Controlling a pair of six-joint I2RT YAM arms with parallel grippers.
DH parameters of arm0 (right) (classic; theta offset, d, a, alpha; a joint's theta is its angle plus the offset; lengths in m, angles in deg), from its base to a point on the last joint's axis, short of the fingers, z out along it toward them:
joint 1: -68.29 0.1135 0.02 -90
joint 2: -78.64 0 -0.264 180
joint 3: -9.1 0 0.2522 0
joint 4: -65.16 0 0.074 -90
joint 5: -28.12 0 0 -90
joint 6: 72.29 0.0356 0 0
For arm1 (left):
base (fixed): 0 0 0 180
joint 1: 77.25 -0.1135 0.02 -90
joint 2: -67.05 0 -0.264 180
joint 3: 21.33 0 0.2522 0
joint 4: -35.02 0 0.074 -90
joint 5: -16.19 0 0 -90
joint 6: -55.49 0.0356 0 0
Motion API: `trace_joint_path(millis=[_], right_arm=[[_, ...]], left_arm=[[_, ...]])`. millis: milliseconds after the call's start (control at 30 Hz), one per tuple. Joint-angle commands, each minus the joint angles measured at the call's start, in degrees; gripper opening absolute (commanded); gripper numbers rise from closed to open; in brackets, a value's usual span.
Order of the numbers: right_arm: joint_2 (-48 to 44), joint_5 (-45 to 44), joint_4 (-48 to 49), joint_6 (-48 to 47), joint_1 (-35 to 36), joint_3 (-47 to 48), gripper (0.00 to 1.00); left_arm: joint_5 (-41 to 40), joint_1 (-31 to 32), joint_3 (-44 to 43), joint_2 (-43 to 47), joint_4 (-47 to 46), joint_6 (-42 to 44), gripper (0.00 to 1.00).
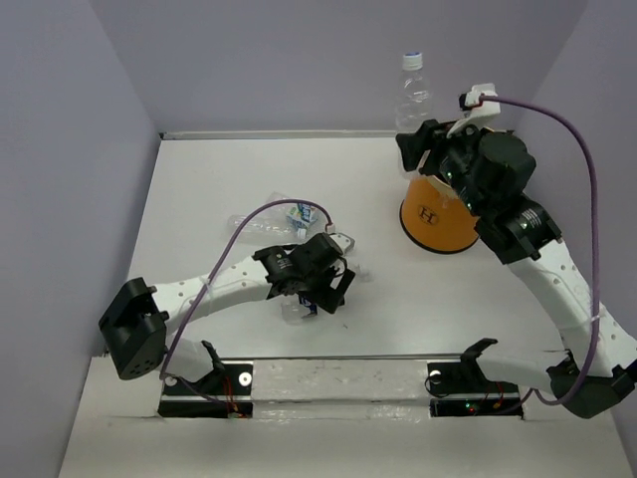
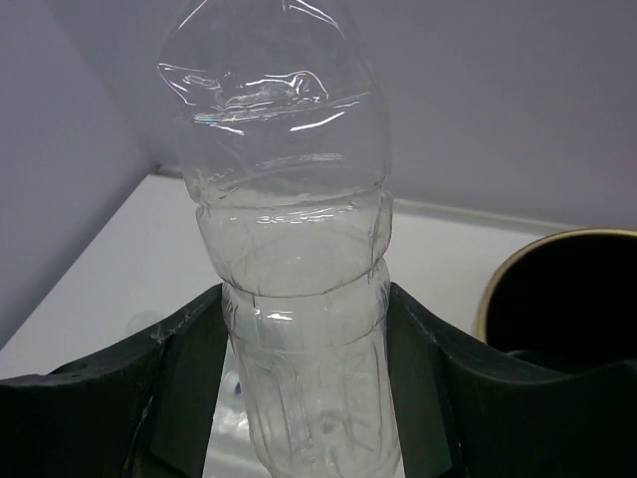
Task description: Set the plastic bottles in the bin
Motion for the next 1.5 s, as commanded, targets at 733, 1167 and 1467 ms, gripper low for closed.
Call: trace_joint_path(millis=[733,1167,1467], right_arm=[[5.63,-0.15,11.59,1.85,-28.88,-11.41,0.99],[-7.02,20.33,10.09,8.71,-28.88,-19.06,0.99],[-18.08,26.91,9.92,13.02,-28.88,-27.4,0.98]], left_arm=[[-1.36,0.95,-2.88,-9.74,4.75,7.24,0.98],[1.01,2.8,-3.32,-12.47,3.53,7.94,0.67],[10.22,3.32,-11.82,-6.68,2.3,6.8,0.51]])
